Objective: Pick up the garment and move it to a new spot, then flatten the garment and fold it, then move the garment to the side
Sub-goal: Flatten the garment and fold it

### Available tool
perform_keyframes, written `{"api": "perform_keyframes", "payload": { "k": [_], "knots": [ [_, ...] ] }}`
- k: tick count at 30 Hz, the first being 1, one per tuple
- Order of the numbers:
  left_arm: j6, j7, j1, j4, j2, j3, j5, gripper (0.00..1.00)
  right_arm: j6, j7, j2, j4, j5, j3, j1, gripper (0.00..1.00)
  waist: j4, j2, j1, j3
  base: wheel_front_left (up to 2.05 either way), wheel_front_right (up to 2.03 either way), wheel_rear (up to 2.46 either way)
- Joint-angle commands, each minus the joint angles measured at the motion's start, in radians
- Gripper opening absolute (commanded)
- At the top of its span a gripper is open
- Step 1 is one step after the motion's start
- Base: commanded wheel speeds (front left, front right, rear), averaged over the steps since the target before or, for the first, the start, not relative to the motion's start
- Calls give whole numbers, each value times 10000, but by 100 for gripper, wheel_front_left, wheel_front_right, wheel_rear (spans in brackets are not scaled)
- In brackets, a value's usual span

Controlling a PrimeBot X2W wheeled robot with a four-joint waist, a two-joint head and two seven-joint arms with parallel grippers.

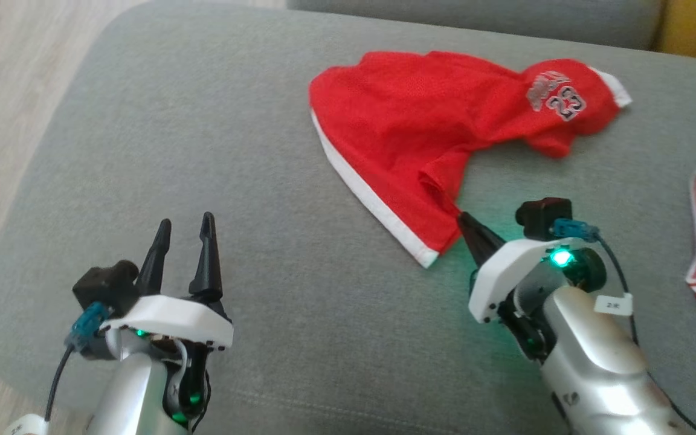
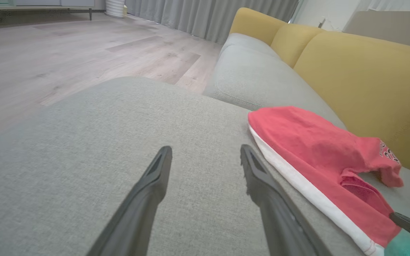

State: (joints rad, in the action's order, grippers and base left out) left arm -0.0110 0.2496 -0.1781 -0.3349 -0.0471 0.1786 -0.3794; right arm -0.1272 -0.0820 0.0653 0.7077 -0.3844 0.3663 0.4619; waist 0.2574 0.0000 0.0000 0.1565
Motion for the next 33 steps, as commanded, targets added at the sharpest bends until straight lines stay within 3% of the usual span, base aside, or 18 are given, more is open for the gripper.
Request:
{"api": "perform_keyframes", "payload": {
  "k": [1, 9, 19, 20, 21, 33],
  "knots": [
    [55, 122, -209, 240, -65, -388, 86, 100, -35, 111, 54, -340, 67, 75, 107, 0, -293, 0, 0, -157, 0, 0, 0],
    [128, 122, -187, 230, -44, -400, 181, 100, -35, -295, 1142, -622, -8, -192, -194, 0, -895, 0, 0, -299, 0, 0, 0],
    [198, 122, -259, 109, -35, -317, 202, 100, -35, -853, 2574, -538, -252, -880, -280, 0, -1180, 0, 0, -205, 0, 0, 0],
    [199, 122, -265, 98, -34, -305, 191, 100, -35, -859, 2588, -509, -315, -949, -263, 5, -1205, 0, 0, -194, 0, 0, 0],
    [200, 122, -273, 91, -34, -289, 177, 100, -35, -819, 2591, -480, -357, -1042, -237, 100, -1234, 0, 0, -177, 0, 0, 0],
    [211, 122, -359, 103, -33, -423, 204, 100, -35, 191, 1988, -727, -181, -1881, -517, 100, -1929, 0, 0, -276, 0, 0, 0]
  ]
}}
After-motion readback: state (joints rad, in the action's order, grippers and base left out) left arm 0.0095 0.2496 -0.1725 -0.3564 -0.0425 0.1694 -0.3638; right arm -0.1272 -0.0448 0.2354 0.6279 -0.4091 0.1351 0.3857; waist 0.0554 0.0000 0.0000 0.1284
